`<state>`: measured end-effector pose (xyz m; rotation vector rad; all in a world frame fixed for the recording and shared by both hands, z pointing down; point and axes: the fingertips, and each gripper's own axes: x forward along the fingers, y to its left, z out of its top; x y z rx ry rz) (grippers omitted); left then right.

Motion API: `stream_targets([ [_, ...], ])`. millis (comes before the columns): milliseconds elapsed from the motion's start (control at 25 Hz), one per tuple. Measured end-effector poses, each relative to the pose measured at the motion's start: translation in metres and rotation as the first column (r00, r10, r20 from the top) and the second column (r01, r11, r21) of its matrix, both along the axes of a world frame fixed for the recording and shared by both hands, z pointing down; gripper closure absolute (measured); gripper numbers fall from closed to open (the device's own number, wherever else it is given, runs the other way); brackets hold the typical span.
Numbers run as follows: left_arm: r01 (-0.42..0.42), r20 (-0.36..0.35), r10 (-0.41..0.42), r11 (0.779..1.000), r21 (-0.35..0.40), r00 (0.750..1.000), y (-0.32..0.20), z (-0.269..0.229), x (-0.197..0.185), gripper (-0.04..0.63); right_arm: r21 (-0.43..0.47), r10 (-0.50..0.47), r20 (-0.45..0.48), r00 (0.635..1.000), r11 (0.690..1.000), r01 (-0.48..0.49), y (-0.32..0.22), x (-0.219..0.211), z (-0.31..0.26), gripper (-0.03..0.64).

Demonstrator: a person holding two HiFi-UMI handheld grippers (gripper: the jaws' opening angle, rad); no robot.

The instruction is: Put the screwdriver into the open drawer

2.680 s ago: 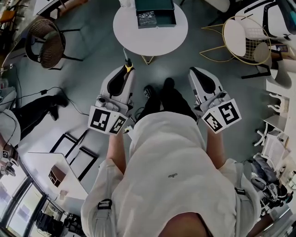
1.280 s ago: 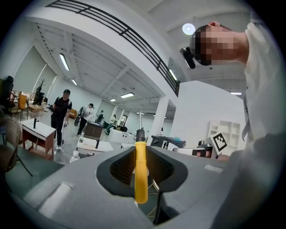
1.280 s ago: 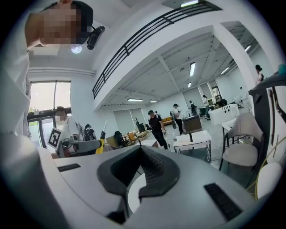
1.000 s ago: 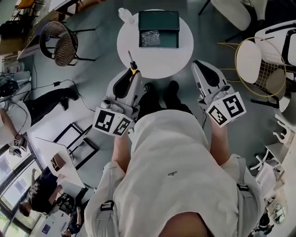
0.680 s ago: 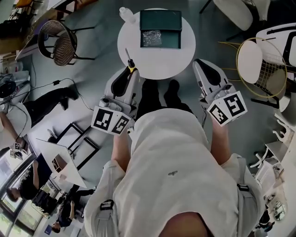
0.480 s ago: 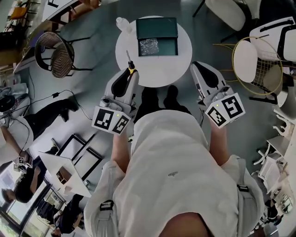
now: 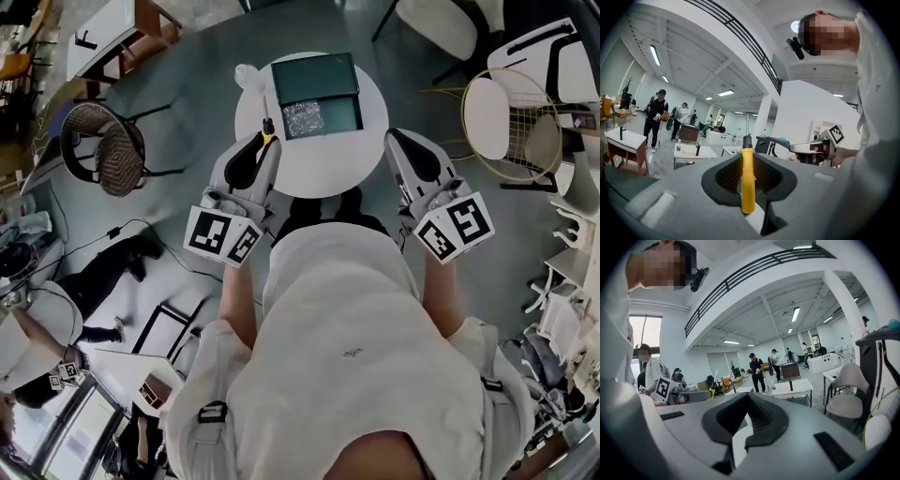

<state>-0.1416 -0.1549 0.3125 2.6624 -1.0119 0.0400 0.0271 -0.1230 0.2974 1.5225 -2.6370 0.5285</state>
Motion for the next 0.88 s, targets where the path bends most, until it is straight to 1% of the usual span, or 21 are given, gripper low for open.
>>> stream_targets([
  [200, -0.092, 0.062, 0.091, 0.996, 0.004, 0.994, -0.033, 0.015, -0.001, 0.515, -0.014, 0.065, -0.014, 0.998, 0.998, -0.065, -0.016, -0.008, 0.003, 0.611],
  [280, -0.138, 0.089, 0.138, 0.990, -0.007, 0.986, -0.045, 0.024, 0.006, 0.515, -0.026, 0.108, -0.020, 0.994, 0.994, -0.109, -0.018, -0.007, 0.005, 0.611],
  [360, -0.190, 0.128, 0.192, 0.981, -0.025, 0.973, -0.055, 0.036, 0.015, 0.515, -0.041, 0.152, -0.024, 0.988, 0.987, -0.153, -0.017, -0.005, 0.007, 0.611],
  [480, -0.272, 0.200, 0.276, 0.961, -0.048, 0.940, -0.066, 0.058, 0.028, 0.515, -0.059, 0.206, -0.023, 0.978, 0.977, -0.207, -0.015, -0.002, 0.011, 0.611],
  [640, -0.381, 0.287, 0.386, 0.921, -0.077, 0.876, -0.071, 0.088, 0.050, 0.515, -0.097, 0.274, -0.032, 0.961, 0.956, -0.276, -0.005, 0.009, 0.019, 0.611],
  [800, -0.438, 0.347, 0.444, 0.893, -0.103, 0.826, -0.072, 0.113, 0.067, 0.515, -0.126, 0.306, -0.039, 0.951, 0.943, -0.309, 0.004, 0.017, 0.027, 0.611],
  [880, -0.462, 0.390, 0.466, 0.880, -0.110, 0.794, -0.072, 0.125, 0.075, 0.515, -0.142, 0.316, -0.045, 0.948, 0.937, -0.319, 0.009, 0.021, 0.030, 0.611],
])
